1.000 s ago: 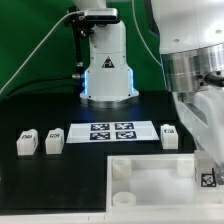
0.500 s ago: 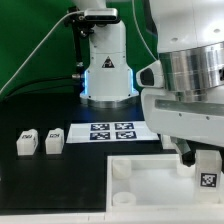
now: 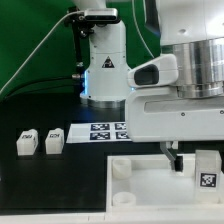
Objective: Assemble one leg
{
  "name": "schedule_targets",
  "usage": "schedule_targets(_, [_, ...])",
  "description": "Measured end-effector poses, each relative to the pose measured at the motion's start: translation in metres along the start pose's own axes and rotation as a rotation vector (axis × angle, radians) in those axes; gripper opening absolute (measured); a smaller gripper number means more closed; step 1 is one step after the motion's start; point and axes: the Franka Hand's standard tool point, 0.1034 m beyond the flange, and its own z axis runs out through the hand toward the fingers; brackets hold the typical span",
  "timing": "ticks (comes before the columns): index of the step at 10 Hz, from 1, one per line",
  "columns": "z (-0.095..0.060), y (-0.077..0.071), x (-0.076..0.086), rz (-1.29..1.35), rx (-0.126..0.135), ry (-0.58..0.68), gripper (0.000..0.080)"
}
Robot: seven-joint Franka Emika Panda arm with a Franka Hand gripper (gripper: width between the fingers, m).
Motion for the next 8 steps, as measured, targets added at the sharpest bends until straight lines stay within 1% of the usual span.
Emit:
schedule_targets(1, [0.0000, -0.0004, -0.0001, 0.022, 0.002, 0.000, 0.0610])
schedule_targets(2, [0.0000, -0.0003, -0.0001, 0.041, 0.002, 0.000, 0.0610])
schedule_targets(3, [0.0000, -0.0002, 0.0000, 0.041, 0.002, 0.000, 0.0473])
schedule_targets(4, [-0.0001, 0.0002, 0.0001, 0.059, 0.002, 0.000, 0.0299])
schedule_targets(6, [-0.0004, 0.0041, 0.0017, 0.277, -0.002, 0.002, 0.0298])
schedule_targets(7, [-0.0006, 0.0041, 0.0019, 0.334, -0.002, 0.002, 0.0298])
schedule_targets(8, [-0.0013, 0.0056, 0.0017, 0.591, -0.003, -0.001, 0.0298])
